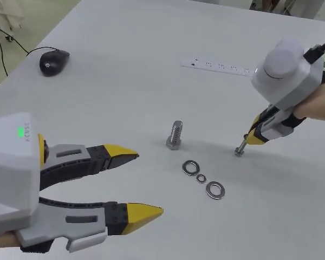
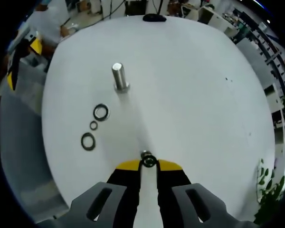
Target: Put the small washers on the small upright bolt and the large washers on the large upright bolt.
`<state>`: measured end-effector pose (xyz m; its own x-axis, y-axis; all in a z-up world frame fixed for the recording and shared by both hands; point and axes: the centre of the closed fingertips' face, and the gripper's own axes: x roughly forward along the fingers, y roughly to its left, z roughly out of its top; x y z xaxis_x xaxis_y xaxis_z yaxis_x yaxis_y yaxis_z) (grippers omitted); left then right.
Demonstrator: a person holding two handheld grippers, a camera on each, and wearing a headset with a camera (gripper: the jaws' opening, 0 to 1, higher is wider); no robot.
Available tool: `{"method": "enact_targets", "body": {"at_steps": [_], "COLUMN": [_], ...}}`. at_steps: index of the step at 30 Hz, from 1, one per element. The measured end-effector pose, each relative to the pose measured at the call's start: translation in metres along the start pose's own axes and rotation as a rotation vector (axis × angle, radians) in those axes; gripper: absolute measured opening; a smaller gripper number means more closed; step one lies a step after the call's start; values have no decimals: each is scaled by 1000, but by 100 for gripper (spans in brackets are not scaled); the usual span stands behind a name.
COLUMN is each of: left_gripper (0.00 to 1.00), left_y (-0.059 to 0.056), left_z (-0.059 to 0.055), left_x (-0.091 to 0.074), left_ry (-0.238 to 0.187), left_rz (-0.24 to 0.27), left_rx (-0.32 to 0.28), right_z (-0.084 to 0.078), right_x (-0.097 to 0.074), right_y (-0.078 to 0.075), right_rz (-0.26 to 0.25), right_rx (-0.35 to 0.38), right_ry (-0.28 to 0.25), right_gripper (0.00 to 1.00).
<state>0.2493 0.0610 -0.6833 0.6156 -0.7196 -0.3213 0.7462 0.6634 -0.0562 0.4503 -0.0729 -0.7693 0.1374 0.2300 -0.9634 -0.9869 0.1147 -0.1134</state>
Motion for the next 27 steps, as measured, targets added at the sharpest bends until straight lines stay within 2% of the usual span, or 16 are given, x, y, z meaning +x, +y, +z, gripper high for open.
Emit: {"method": "enact_targets", "body": {"at_steps": [27], "left_gripper": [48], "left_y": [4], "left_z": [-6], "left_x": [1], "left_ry": [17], "left_rz": [7], "left_rx": [-19], "right_z": [-10], "right_x": [33], "right_y": [4], "right_rz": [37], "right_rx": [8], "right_ry": [7], "right_gripper": [13]}}
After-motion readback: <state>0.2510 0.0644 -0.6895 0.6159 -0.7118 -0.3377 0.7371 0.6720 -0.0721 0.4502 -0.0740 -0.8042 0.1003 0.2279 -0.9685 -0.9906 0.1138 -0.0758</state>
